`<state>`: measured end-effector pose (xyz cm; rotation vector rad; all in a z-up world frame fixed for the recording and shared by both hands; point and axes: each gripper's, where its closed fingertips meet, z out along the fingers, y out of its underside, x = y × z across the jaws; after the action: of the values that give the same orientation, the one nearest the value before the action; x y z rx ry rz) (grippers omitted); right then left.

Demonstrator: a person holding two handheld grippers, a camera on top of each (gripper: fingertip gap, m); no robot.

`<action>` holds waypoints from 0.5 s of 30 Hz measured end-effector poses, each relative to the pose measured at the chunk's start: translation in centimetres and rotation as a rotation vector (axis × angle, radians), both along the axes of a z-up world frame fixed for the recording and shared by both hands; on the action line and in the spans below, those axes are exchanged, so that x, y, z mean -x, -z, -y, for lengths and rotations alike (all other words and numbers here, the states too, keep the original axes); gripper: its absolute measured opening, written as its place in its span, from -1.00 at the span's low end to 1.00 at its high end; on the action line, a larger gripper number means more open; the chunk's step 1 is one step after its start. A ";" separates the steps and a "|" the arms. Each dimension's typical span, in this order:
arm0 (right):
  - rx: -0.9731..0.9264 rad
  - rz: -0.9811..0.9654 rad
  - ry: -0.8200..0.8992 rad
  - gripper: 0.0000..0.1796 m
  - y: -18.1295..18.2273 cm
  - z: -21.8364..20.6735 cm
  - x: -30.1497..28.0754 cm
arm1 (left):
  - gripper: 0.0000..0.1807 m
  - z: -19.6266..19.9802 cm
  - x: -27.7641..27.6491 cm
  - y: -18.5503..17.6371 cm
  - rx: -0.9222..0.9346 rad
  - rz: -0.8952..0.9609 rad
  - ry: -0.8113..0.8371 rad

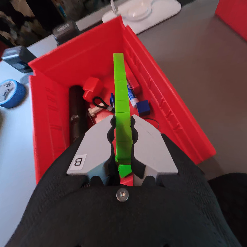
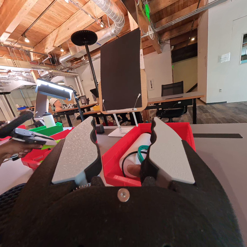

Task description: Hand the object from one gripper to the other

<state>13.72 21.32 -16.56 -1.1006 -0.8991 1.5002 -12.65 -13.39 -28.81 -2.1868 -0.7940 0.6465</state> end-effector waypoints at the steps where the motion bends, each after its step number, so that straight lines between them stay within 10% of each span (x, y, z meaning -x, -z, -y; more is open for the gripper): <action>1: 0.001 0.000 -0.003 -0.12 0.0 0.1 0.0 | -0.76 0.3 0.0 -0.6 -0.021 -0.023 -0.007; 15: -0.012 0.011 -0.213 -0.28 0.4 4.7 1.4 | -0.76 -1.5 -6.0 -12.0 -0.663 -0.319 0.286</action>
<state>12.33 16.63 -16.95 -1.0309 -1.0579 1.6606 -6.67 -11.93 -16.86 -1.5025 -0.4293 0.4790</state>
